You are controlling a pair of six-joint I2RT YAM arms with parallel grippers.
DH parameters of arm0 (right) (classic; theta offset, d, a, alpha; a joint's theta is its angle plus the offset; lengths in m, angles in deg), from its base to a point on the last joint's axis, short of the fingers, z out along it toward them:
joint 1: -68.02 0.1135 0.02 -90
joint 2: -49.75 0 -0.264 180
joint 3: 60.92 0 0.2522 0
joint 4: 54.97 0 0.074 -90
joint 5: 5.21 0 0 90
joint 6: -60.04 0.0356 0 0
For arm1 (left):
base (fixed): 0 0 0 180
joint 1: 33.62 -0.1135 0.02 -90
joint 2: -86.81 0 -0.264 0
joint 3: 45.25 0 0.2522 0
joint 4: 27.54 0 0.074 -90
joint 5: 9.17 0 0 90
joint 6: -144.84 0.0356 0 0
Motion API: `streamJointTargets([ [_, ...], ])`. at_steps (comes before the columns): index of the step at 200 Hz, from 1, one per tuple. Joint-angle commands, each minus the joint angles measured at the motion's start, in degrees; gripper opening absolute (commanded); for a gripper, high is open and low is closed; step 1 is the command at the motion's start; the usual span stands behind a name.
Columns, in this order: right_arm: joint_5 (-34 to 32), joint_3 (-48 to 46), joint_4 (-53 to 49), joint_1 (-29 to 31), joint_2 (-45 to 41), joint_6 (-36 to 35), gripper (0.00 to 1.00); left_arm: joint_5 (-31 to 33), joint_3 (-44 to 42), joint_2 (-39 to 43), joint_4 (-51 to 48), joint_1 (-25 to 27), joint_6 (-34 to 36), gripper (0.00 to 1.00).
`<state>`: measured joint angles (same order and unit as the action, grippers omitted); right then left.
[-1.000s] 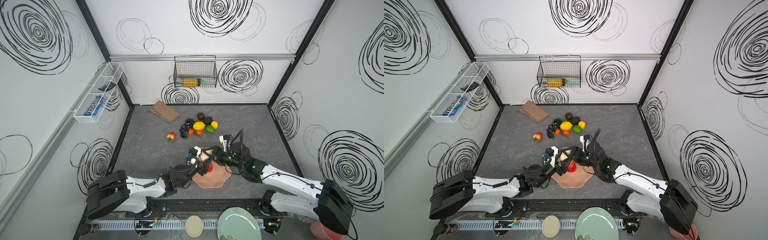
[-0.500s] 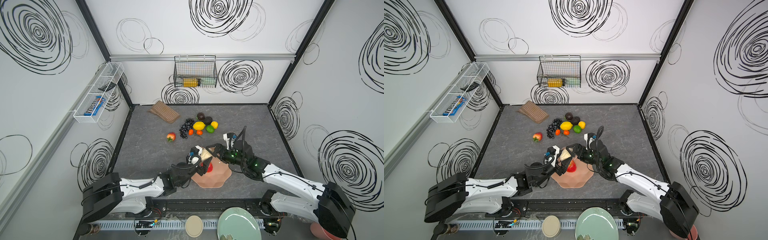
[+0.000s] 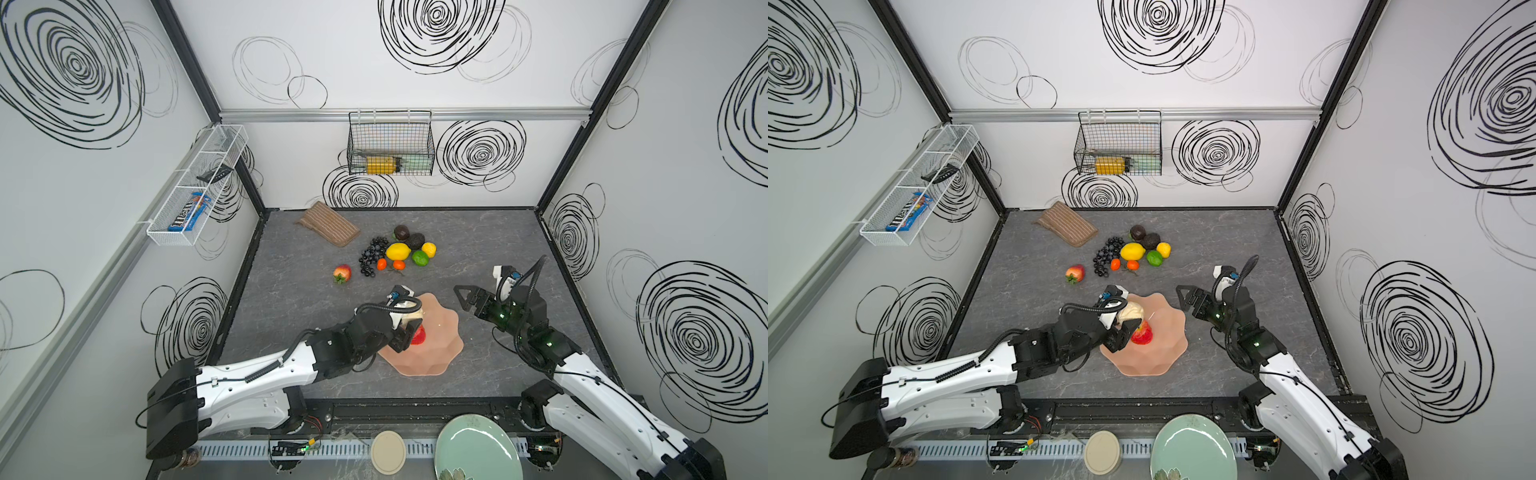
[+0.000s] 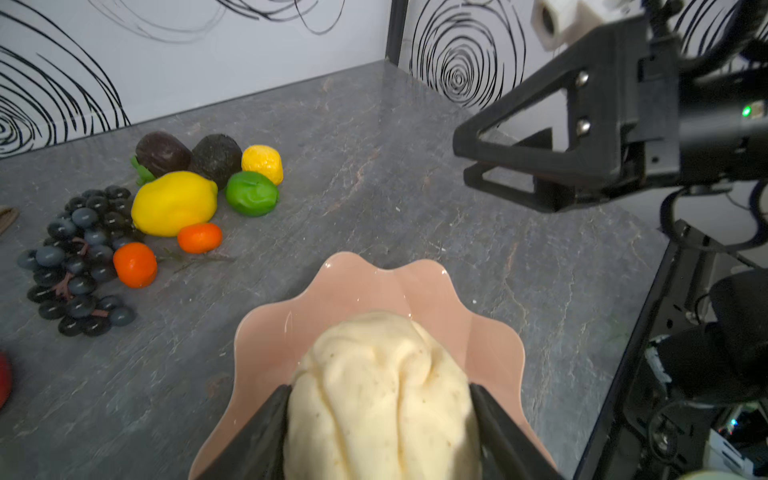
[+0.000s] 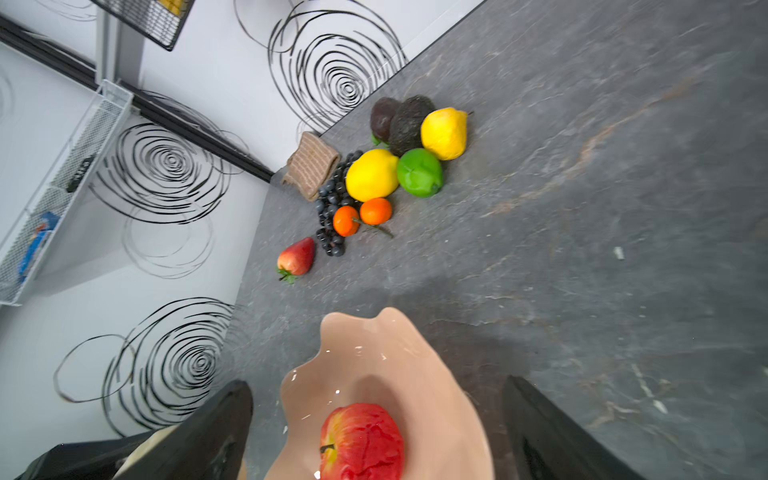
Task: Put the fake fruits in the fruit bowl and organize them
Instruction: 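Lower the cream pear into the bowl beside the apple with the left gripper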
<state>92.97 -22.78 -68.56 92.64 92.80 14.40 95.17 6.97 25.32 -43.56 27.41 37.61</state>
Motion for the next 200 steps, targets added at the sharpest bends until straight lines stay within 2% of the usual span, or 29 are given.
streamJointTargets([
  [1,-0.56,-1.38,-3.06,-2.29,-1.5,-4.16,0.97,-2.09,3.57,0.13,-13.88,-0.82,-3.18,0.65],
  [46,2.89,-5.27,-1.16,-5.28,-2.53,-3.77,0.97,-6.65,5.68,-1.81,-20.3,-2.64,-3.82,0.65],
  [95,4.63,-7.71,-0.12,-5.9,-3.23,-3.05,0.97,-13.19,2.97,-4.08,-16.49,-7.16,-4.46,0.65],
  [142,5.03,-9.52,-0.47,-6.6,-4.39,-3.4,0.97,-13.91,2.02,-7.33,-14.13,-8.38,-4.82,0.65],
  [200,7.9,-11.29,2.12,-6.79,-3.88,-0.5,0.97,-13.52,1.88,-11.15,-12.63,-8.58,-4.74,0.65],
])
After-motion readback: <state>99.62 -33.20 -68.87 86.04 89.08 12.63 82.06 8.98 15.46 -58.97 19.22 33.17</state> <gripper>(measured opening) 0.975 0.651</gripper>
